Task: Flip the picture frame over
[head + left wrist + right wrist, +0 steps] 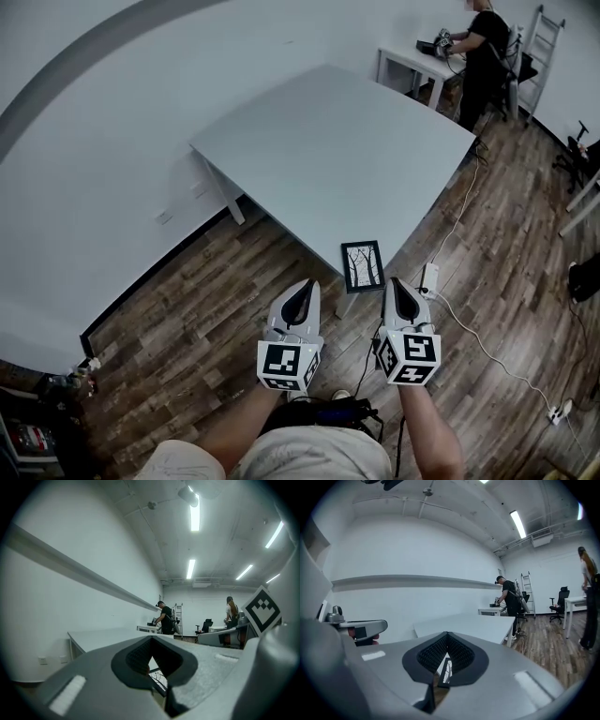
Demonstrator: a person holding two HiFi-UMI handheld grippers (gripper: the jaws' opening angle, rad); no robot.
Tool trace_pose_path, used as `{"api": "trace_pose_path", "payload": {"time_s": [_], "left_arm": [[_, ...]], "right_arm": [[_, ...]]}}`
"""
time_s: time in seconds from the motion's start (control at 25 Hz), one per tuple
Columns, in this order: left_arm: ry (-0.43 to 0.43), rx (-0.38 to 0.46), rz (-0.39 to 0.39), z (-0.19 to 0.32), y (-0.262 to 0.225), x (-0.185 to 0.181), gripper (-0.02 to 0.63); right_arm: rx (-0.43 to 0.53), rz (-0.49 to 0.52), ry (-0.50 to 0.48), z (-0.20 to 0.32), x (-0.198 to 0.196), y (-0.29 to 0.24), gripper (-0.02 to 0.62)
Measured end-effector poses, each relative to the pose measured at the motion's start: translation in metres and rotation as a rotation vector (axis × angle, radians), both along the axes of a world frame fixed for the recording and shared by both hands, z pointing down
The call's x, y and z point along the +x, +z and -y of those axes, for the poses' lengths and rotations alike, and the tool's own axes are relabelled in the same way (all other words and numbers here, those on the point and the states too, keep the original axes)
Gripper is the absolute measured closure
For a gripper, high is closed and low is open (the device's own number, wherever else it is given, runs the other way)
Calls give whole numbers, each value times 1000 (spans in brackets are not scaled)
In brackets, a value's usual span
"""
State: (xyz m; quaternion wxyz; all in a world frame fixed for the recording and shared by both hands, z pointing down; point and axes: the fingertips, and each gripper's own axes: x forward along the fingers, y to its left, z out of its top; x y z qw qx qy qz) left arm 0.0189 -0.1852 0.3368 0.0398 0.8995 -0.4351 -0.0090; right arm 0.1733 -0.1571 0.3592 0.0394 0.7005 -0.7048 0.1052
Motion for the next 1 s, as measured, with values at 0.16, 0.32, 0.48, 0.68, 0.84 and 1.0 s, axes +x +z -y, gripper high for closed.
{"api": "trace_pose_path", "payload": {"time_s": [0.16, 0.32, 0.48, 0.68, 0.84, 1.0], "left_arm": [[6, 10, -4, -10, -8, 2, 604], [14, 43, -1, -14, -18, 3, 606], [14, 59, -7, -10, -26, -1, 606], [8, 65, -22, -7, -31, -3, 606], [13, 72, -29, -10, -35, -3, 606], [17, 65, -33, -13, -34, -3, 606]], "right_arm": [[11, -49, -10, -9, -4, -11, 572], [50, -133, -27, -12, -13, -26, 572], [109, -181, -38, -13, -24, -41, 572], [145, -163, -46, -15, -27, -49, 572], [159, -154, -62, -18, -31, -52, 572], [172, -161, -69, -20, -36, -55, 572]]}}
